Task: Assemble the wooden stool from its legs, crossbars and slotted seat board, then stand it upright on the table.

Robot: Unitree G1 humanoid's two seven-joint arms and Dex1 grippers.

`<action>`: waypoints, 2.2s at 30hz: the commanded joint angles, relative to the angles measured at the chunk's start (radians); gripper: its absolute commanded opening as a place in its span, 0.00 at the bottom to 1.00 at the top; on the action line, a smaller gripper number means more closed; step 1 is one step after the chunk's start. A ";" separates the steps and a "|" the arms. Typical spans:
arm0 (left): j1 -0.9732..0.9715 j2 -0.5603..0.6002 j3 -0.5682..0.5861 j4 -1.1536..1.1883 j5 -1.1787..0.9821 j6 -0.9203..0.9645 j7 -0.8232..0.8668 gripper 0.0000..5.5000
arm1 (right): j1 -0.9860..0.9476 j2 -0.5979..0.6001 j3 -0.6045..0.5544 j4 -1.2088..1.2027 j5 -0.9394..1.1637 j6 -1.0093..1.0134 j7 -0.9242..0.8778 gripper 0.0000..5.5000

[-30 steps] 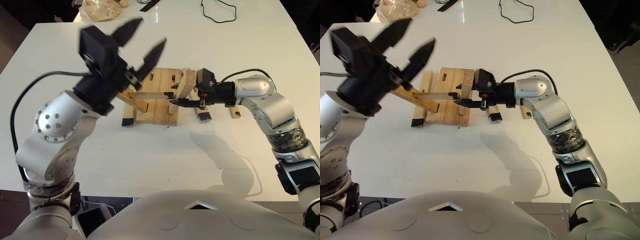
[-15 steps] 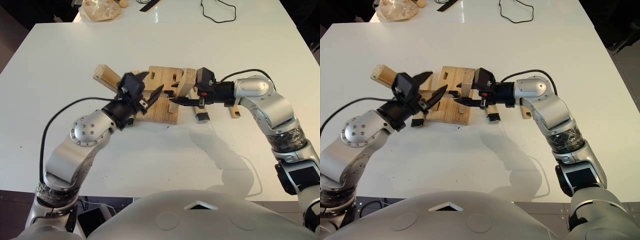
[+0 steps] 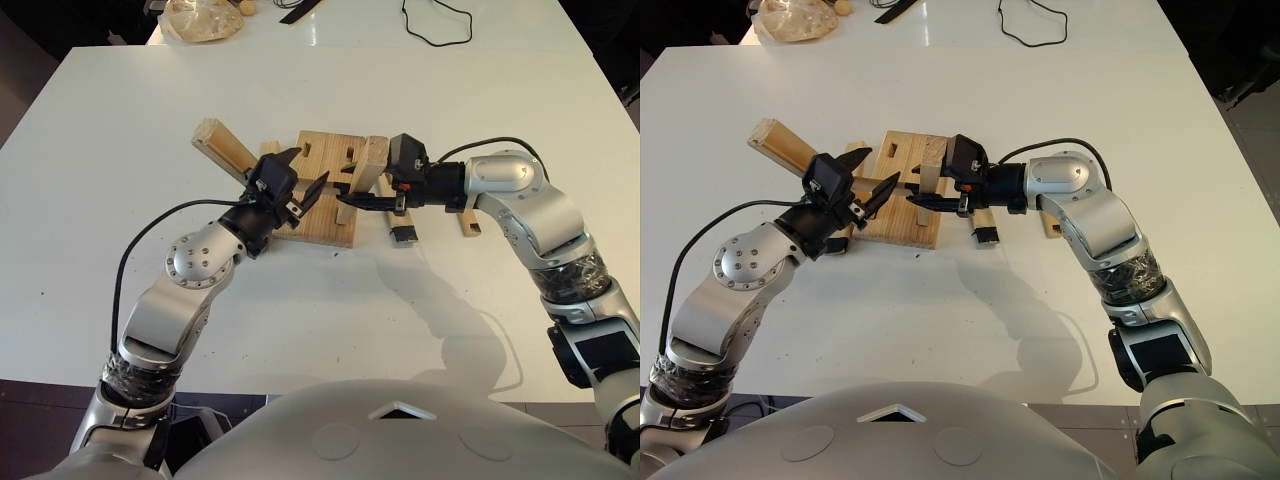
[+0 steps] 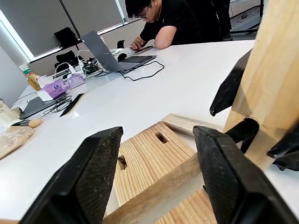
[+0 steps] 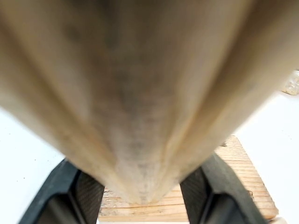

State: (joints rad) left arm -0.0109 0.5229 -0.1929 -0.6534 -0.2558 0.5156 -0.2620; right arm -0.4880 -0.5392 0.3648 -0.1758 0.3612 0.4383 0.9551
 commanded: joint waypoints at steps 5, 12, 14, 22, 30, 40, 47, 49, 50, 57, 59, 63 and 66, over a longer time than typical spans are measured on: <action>0.020 -0.006 -0.062 0.082 0.058 0.103 -0.024 0.43 | -0.015 0.005 0.026 0.039 -0.050 0.081 -0.016 0.36; -0.171 -0.222 0.171 -0.078 -0.165 -0.001 0.062 0.30 | -0.009 -0.029 0.059 0.089 -0.105 0.065 0.011 0.36; -0.270 -0.271 0.272 -0.125 -0.283 0.004 0.114 0.30 | -0.006 -0.036 0.059 0.095 -0.105 0.063 0.017 0.36; -0.428 -0.058 0.801 0.095 -0.491 0.101 0.380 0.24 | -0.017 -0.050 0.055 0.125 -0.094 0.039 0.060 0.36; -0.074 -0.198 0.262 -0.026 -0.517 0.060 -0.019 0.01 | -0.103 -0.038 0.107 0.212 -0.095 -0.011 0.193 0.36; 0.017 -0.205 0.310 -0.008 -0.493 0.001 -0.032 0.00 | -0.137 -0.049 0.137 0.320 -0.117 -0.095 0.321 0.36; 0.054 -0.246 0.355 0.178 -0.340 -0.081 0.082 0.00 | -0.101 -0.079 -0.029 0.319 -0.064 -0.216 0.285 0.48; 0.063 -0.275 0.352 0.196 -0.309 -0.090 0.118 0.00 | -0.073 -0.096 -0.096 0.265 -0.030 -0.202 0.280 0.54; 0.069 -0.293 0.354 0.190 -0.302 -0.089 0.139 0.00 | -0.049 -0.112 -0.127 0.226 -0.027 -0.203 0.267 0.57; 0.148 -0.339 0.439 0.101 -0.200 -0.005 0.351 0.00 | 0.242 -0.243 -0.386 -0.098 0.022 -0.047 0.092 0.62; 0.213 -0.334 0.399 0.021 -0.140 0.000 0.368 0.00 | 0.294 -0.155 -0.383 -0.118 -0.138 -0.008 -0.174 0.62; 0.219 -0.327 0.204 -0.120 -0.071 0.011 0.345 0.00 | 0.450 0.174 -0.321 -0.254 -0.327 0.121 -0.675 0.50; 0.208 -0.316 0.098 -0.155 -0.004 0.004 0.338 0.00 | 0.443 0.341 -0.263 -0.326 -0.386 0.143 -0.841 0.42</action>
State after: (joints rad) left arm 0.2069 0.1859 0.0798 -0.7028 -0.3583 0.4950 0.0857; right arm -0.0946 -0.4512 0.0349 -0.3582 0.0945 0.4855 0.4418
